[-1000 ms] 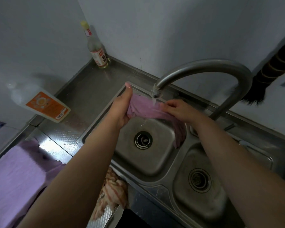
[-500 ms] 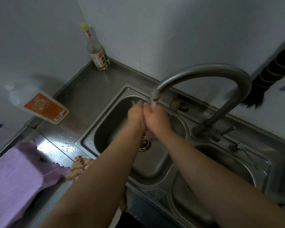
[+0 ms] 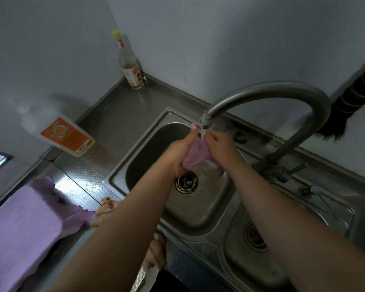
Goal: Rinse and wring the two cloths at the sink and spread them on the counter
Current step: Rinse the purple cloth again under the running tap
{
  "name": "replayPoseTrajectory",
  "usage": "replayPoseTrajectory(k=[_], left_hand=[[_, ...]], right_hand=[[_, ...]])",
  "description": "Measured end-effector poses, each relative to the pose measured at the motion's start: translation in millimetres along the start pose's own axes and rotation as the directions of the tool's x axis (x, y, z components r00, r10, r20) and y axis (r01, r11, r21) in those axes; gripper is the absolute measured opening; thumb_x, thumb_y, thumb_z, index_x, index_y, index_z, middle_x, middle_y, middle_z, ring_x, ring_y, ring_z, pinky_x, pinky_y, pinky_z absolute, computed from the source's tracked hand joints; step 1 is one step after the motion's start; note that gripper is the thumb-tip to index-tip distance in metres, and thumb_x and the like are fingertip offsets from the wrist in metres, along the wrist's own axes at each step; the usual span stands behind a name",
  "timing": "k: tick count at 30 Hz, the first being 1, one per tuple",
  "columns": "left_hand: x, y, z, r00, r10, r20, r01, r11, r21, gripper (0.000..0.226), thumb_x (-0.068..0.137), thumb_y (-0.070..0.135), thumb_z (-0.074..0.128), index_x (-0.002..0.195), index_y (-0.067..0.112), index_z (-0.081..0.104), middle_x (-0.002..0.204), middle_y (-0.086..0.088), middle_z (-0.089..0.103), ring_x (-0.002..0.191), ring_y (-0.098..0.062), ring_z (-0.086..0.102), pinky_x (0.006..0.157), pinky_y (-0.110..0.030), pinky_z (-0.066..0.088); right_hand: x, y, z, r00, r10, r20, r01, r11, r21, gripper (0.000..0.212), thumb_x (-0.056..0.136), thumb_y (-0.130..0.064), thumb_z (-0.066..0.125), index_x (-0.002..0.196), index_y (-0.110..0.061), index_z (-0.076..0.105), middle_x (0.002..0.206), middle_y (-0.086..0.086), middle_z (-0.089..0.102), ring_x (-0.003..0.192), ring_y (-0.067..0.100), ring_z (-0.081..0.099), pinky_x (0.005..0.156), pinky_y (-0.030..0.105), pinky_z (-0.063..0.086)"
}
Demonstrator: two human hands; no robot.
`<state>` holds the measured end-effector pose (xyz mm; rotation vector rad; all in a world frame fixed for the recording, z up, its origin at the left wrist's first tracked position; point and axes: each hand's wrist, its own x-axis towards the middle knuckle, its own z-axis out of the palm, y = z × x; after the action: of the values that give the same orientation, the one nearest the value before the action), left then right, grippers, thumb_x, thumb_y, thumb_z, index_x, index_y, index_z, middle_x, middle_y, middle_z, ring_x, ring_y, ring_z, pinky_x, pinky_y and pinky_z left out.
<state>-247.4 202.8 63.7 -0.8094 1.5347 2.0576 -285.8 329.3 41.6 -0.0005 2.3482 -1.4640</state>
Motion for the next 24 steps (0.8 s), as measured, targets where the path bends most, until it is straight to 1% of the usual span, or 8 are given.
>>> replayPoseTrajectory(k=[2,5,7,10,14,17,20,24], left_hand=[[0,4,-20,0.998,-0.009,0.062,-0.002,0.985,0.175,0.061,0.074,0.057,0.069,0.108,0.006,0.065,0.109,-0.017,0.069,0.092,-0.025,0.069,0.085,-0.039,0.055],[-4,6,-38,0.988,-0.084,0.132,0.024,0.915,0.404,0.089,0.069,0.042,0.079,0.143,0.014,0.038,0.136,-0.01,0.054,0.12,-0.03,0.055,0.104,-0.049,0.043],[-5,7,-39,0.974,-0.091,0.206,-0.026,0.864,0.502,0.061,0.082,0.024,0.07,0.137,0.013,0.046,0.13,-0.005,0.059,0.122,-0.029,0.055,0.103,-0.041,0.045],[-8,14,-37,0.961,-0.078,0.265,-0.12,0.745,0.656,0.026,0.086,0.023,0.067,0.11,0.013,0.065,0.107,-0.005,0.07,0.104,-0.023,0.066,0.099,-0.039,0.05],[-10,29,-39,0.952,0.188,0.244,-0.287,0.828,0.481,0.02,0.094,0.019,0.057,0.107,0.007,0.065,0.092,-0.008,0.068,0.077,-0.013,0.066,0.073,-0.024,0.053],[-14,37,-30,0.926,0.305,0.224,-0.37,0.852,0.37,0.013,0.095,0.007,0.054,0.094,0.011,0.066,0.085,-0.005,0.067,0.073,-0.01,0.065,0.07,-0.023,0.052],[-11,33,-20,0.911,0.348,0.221,-0.409,0.831,0.377,0.012,0.094,0.005,0.053,0.093,0.011,0.064,0.083,-0.002,0.066,0.071,-0.006,0.065,0.068,-0.023,0.051],[-14,41,-17,0.9,0.371,0.23,-0.398,0.914,0.083,0.017,0.096,0.001,0.047,0.092,0.009,0.061,0.083,-0.005,0.07,0.08,-0.018,0.066,0.076,-0.032,0.055]], right_hand=[[-3,0,-7,0.999,0.041,0.032,-0.043,0.995,0.085,0.035,0.099,-0.031,0.047,0.071,-0.011,0.056,0.066,0.003,0.054,0.063,0.015,0.052,0.059,0.025,0.04],[-2,-4,-20,0.996,0.033,0.087,-0.043,0.993,0.113,0.036,0.098,-0.034,0.049,0.092,-0.001,0.063,0.077,0.003,0.061,0.068,0.012,0.058,0.056,0.018,0.048],[-1,-4,-23,0.988,-0.059,0.14,0.049,0.996,0.072,0.037,0.097,-0.033,0.051,0.093,0.001,0.064,0.082,0.007,0.064,0.073,0.013,0.058,0.059,0.017,0.047],[-4,-6,-19,0.967,-0.138,0.216,0.134,0.99,0.036,0.045,0.096,-0.043,0.05,0.094,0.0,0.063,0.086,0.016,0.063,0.079,0.018,0.057,0.068,0.029,0.045],[-7,9,-18,0.955,-0.088,0.284,0.077,0.996,0.048,0.036,0.096,-0.044,0.049,0.095,-0.011,0.063,0.09,0.007,0.066,0.084,0.02,0.064,0.078,0.037,0.052],[-5,27,-11,0.924,-0.075,0.374,0.037,0.993,0.109,0.021,0.094,-0.028,0.058,0.102,-0.01,0.064,0.1,0.011,0.069,0.099,0.027,0.066,0.094,0.047,0.051],[-4,34,-6,0.897,-0.057,0.439,0.028,0.997,0.073,0.014,0.09,-0.015,0.064,0.105,-0.015,0.065,0.102,0.003,0.071,0.101,0.017,0.066,0.094,0.036,0.051],[-7,48,0,0.873,0.017,0.488,-0.03,0.999,0.019,0.029,0.089,-0.014,0.065,0.118,-0.011,0.06,0.111,0.001,0.066,0.105,0.013,0.062,0.094,0.028,0.05]])
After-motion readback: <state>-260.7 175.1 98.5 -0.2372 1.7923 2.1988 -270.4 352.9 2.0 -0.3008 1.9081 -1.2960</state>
